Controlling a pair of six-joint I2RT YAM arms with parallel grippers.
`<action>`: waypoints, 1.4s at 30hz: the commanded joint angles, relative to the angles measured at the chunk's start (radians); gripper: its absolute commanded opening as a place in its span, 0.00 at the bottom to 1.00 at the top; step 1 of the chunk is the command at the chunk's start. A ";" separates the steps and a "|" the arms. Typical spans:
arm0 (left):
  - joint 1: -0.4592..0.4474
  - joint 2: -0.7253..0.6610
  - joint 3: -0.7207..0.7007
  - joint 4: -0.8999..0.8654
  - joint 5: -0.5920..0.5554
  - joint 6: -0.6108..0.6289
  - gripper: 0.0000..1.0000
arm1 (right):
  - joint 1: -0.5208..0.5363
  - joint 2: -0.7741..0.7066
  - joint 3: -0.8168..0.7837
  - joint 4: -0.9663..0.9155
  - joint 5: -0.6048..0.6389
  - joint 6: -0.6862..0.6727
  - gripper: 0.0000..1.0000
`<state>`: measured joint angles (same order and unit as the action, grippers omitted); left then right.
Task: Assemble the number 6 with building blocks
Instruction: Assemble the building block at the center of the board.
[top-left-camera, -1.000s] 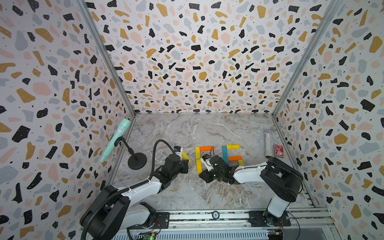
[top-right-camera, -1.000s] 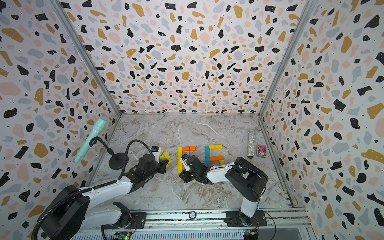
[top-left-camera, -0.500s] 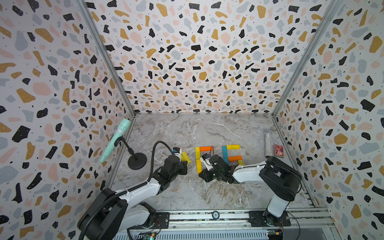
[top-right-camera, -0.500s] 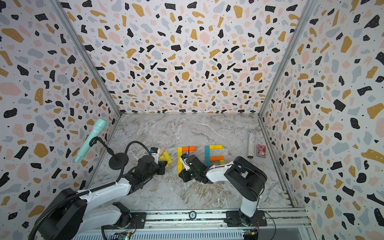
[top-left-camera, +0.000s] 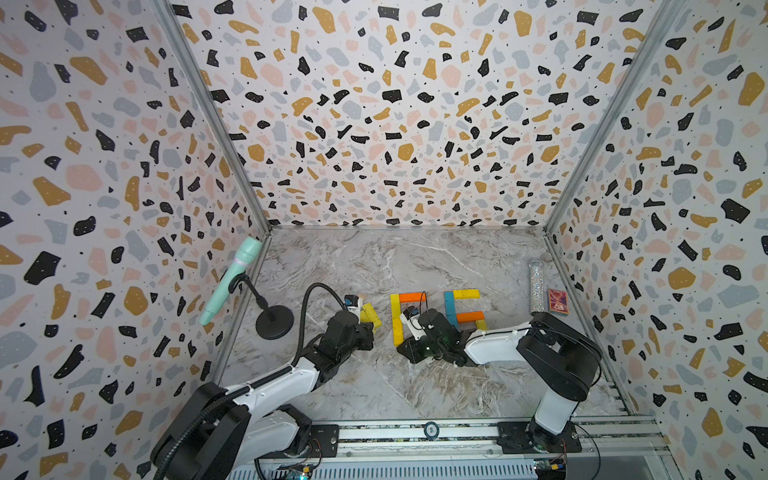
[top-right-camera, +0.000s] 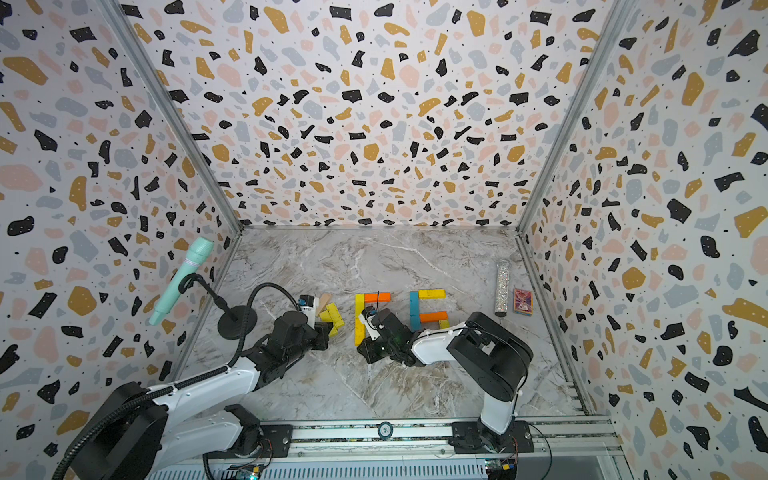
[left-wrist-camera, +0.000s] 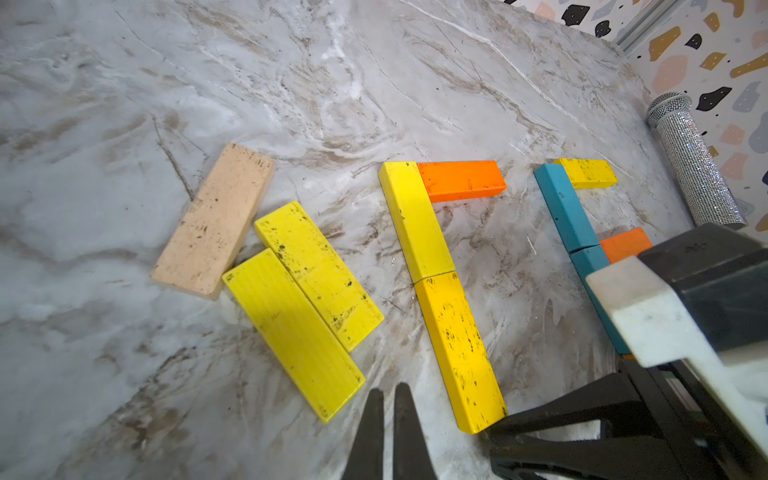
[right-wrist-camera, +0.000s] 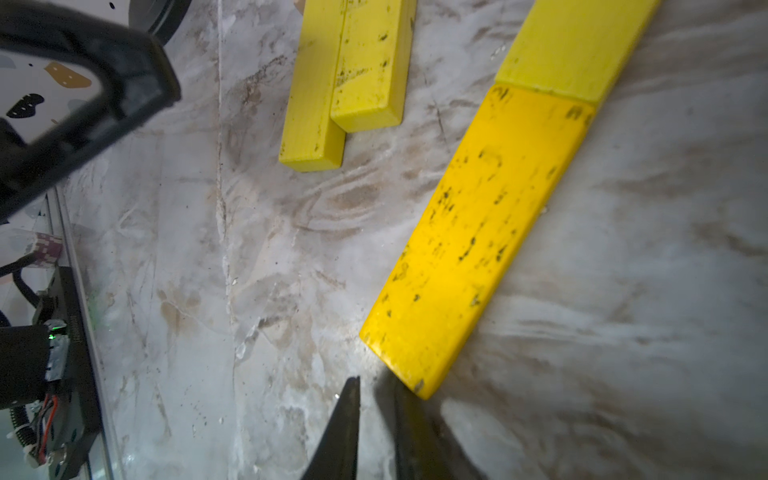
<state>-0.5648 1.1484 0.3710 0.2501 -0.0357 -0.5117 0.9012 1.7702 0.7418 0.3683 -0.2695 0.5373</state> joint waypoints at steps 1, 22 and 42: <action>0.004 -0.025 -0.011 0.008 -0.013 0.014 0.00 | -0.007 0.037 0.003 -0.078 0.023 -0.006 0.19; 0.040 -0.207 0.141 -0.288 -0.131 0.047 0.43 | 0.046 -0.243 0.140 -0.309 0.132 -0.135 0.32; 0.210 -0.575 0.264 -0.560 -0.105 -0.087 0.99 | 0.035 0.349 0.903 -0.577 0.312 -0.269 0.48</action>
<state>-0.3607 0.5671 0.6220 -0.2619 -0.1783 -0.5900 0.9356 2.1128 1.5501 -0.1532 -0.0265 0.2745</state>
